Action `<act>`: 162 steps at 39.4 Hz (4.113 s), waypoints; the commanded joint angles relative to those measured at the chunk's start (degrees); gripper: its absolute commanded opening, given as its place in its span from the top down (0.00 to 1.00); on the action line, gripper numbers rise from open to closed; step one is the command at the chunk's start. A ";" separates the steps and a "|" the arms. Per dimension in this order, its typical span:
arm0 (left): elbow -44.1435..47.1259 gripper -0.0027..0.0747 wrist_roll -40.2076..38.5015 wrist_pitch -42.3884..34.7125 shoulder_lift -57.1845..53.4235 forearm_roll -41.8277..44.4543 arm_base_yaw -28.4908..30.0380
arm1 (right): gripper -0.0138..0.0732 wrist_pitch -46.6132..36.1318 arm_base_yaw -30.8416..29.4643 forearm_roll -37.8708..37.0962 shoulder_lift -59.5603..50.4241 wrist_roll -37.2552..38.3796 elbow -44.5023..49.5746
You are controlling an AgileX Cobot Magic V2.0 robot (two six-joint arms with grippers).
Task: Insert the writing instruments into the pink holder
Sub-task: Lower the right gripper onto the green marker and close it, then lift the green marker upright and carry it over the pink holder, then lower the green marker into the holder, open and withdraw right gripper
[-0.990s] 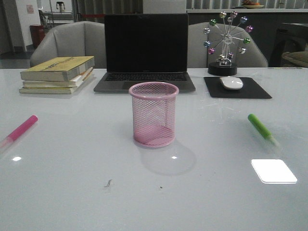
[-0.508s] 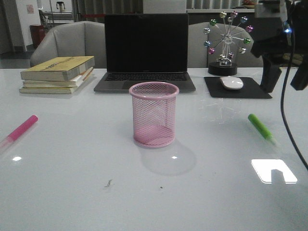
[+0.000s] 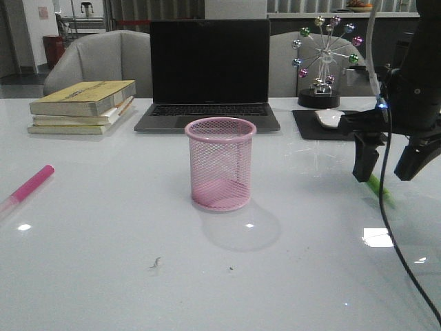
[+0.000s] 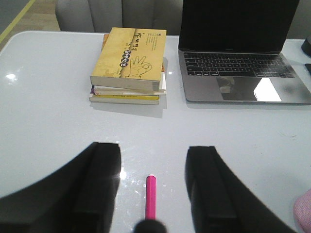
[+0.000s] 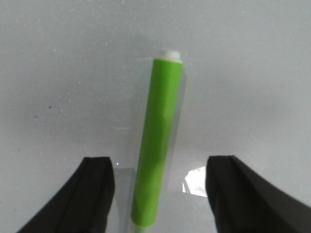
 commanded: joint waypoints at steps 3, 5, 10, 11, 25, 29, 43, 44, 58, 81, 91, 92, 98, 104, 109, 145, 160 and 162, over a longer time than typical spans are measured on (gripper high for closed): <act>-2.29 0.48 -0.10 -4.44 -0.87 -0.53 -0.18 | 0.25 -3.83 -0.04 0.94 -1.59 -0.62 -2.07; -2.29 0.48 -0.10 -4.44 -0.87 -0.53 -0.18 | 0.25 -4.05 -0.04 0.94 -0.91 -0.62 -2.07; -2.29 0.48 -0.10 -4.55 -0.87 -0.53 -0.18 | 0.25 -4.19 -0.04 1.90 0.46 -0.62 -2.07; -2.29 0.48 -0.10 -4.55 -0.87 -0.53 -0.18 | 0.25 -4.22 -0.04 2.13 0.76 -0.62 -2.07; -2.29 0.48 -0.10 -4.96 -0.87 -0.53 -0.18 | 0.58 -3.40 -0.04 2.76 2.18 -0.62 -2.07; -2.29 0.48 -0.10 -4.96 -0.87 -0.53 -0.18 | 0.80 -3.55 -0.04 3.71 2.18 -0.62 -2.18; -2.29 0.48 -0.10 -5.67 -0.87 -0.53 -0.18 | 0.78 -9.80 0.34 8.07 -2.20 -0.62 -6.07; -2.29 0.48 -0.10 -5.95 -0.87 -0.53 -0.18 | 0.78 -10.82 0.55 8.07 -3.08 -0.62 -6.07; -2.29 0.48 -0.10 -6.18 -0.87 -0.83 -0.18 | 0.78 -23.66 9.28 4.88 -12.02 -1.08 -5.72; -2.29 0.48 -0.10 -6.08 -0.87 -0.83 -0.18 | 0.78 -62.87 29.15 2.33 -16.37 -1.08 14.59; -2.29 0.48 -0.10 -5.97 -0.87 -0.83 -0.18 | 0.78 -74.98 30.04 1.47 -15.18 -1.08 21.14; -2.29 0.48 -0.10 -5.97 -0.87 -0.83 -0.18 | 0.78 -74.98 30.04 1.47 -15.11 -1.08 21.42; -2.29 0.48 -0.10 -5.97 -0.87 -0.93 -0.18 | 0.78 -74.86 30.04 1.47 -15.02 -1.08 21.98; -2.29 0.48 -0.10 -5.97 -0.87 -0.93 -0.18 | 0.60 -74.86 30.04 1.47 -15.09 -1.08 21.98; -2.29 0.48 -0.10 -5.87 -0.87 -0.93 -0.18 | 0.31 -75.24 30.04 1.47 -15.21 -1.08 21.98; -2.29 0.48 -0.10 -3.03 -0.87 0.41 -0.18 | 0.25 -33.23 7.84 0.45 -47.92 -1.08 22.95; -2.29 0.48 -0.10 -3.03 -0.87 0.41 -0.18 | 0.25 -23.22 -5.41 -1.63 -62.29 -1.08 33.50; -2.29 0.48 -0.10 -3.03 -0.87 0.41 -0.18 | 0.25 -21.78 -5.48 -2.14 -63.81 -1.08 34.52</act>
